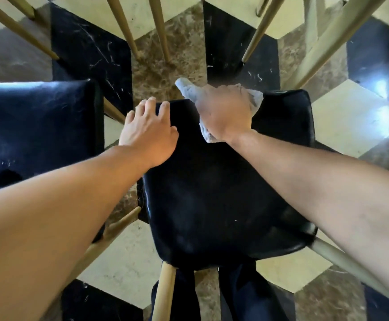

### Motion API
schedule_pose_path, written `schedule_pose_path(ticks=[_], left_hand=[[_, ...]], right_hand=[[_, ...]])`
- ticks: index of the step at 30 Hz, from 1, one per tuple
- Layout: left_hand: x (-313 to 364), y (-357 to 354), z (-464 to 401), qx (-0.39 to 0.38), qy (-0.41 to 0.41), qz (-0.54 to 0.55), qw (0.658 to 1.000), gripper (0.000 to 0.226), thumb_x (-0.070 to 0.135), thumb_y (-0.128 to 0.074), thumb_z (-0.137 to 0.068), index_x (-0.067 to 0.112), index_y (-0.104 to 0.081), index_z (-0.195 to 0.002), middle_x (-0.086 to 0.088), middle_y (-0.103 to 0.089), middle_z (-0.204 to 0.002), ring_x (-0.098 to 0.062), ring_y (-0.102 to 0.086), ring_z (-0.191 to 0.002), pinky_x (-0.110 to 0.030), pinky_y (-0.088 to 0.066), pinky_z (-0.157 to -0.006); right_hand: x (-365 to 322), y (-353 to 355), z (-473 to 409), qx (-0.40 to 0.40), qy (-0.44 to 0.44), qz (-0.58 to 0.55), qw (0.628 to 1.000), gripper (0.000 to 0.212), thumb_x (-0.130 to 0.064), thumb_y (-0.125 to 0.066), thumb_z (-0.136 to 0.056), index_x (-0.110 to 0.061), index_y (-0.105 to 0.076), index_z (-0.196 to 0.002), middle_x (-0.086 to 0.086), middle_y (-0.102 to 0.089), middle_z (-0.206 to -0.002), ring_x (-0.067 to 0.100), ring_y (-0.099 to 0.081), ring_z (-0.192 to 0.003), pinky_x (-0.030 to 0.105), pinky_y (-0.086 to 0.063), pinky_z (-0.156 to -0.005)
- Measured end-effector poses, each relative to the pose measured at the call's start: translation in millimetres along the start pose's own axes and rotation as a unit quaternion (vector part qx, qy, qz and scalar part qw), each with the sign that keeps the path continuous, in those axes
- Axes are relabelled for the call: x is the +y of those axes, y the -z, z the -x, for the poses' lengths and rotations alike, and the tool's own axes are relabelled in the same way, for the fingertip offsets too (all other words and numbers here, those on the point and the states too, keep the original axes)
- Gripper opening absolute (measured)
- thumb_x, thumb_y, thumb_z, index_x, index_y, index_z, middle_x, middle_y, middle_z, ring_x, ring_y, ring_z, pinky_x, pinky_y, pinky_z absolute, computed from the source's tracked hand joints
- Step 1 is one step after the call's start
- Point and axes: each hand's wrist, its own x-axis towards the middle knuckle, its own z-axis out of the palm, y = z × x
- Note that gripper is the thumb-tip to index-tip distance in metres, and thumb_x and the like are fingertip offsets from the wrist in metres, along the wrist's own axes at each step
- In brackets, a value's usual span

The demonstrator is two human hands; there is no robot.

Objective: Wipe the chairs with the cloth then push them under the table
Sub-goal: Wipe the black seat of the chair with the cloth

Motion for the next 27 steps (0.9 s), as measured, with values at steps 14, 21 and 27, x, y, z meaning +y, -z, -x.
schedule_pose_path(ticks=[14, 21, 27], left_hand=[[140, -7, 17, -0.055, -0.120, -0.027, 0.991, 0.063, 0.039, -0.039, -0.103, 0.014, -0.017, -0.157, -0.017, -0.011, -0.165, -0.031, -0.009, -0.152, -0.047, -0.014, -0.123], [173, 4, 74, -0.098, -0.125, -0.032, 0.987, 0.063, 0.042, -0.036, -0.104, 0.014, -0.017, -0.157, -0.017, -0.012, -0.164, -0.032, -0.009, -0.152, -0.048, -0.015, -0.121], [202, 29, 129, -0.107, -0.151, -0.042, 0.982, 0.063, 0.043, -0.036, -0.103, 0.016, -0.018, -0.157, -0.014, -0.014, -0.165, -0.028, -0.008, -0.153, -0.047, -0.015, -0.122]], right_hand=[[132, 3, 158, -0.036, -0.447, -0.095, 0.889, 0.073, -0.063, -0.034, -0.098, -0.028, -0.014, -0.158, 0.016, -0.036, -0.156, 0.044, -0.047, -0.127, 0.057, -0.038, -0.104], [113, 24, 249, -0.197, -0.497, -0.075, 0.842, 0.070, -0.046, -0.039, -0.104, -0.019, -0.006, -0.160, 0.020, -0.034, -0.152, 0.040, -0.042, -0.132, 0.052, -0.043, -0.103], [127, 87, 245, -0.271, -0.495, -0.259, 0.784, 0.012, -0.018, -0.045, -0.098, -0.012, -0.053, -0.104, 0.008, -0.046, -0.116, 0.028, -0.049, -0.106, 0.028, -0.034, -0.103]])
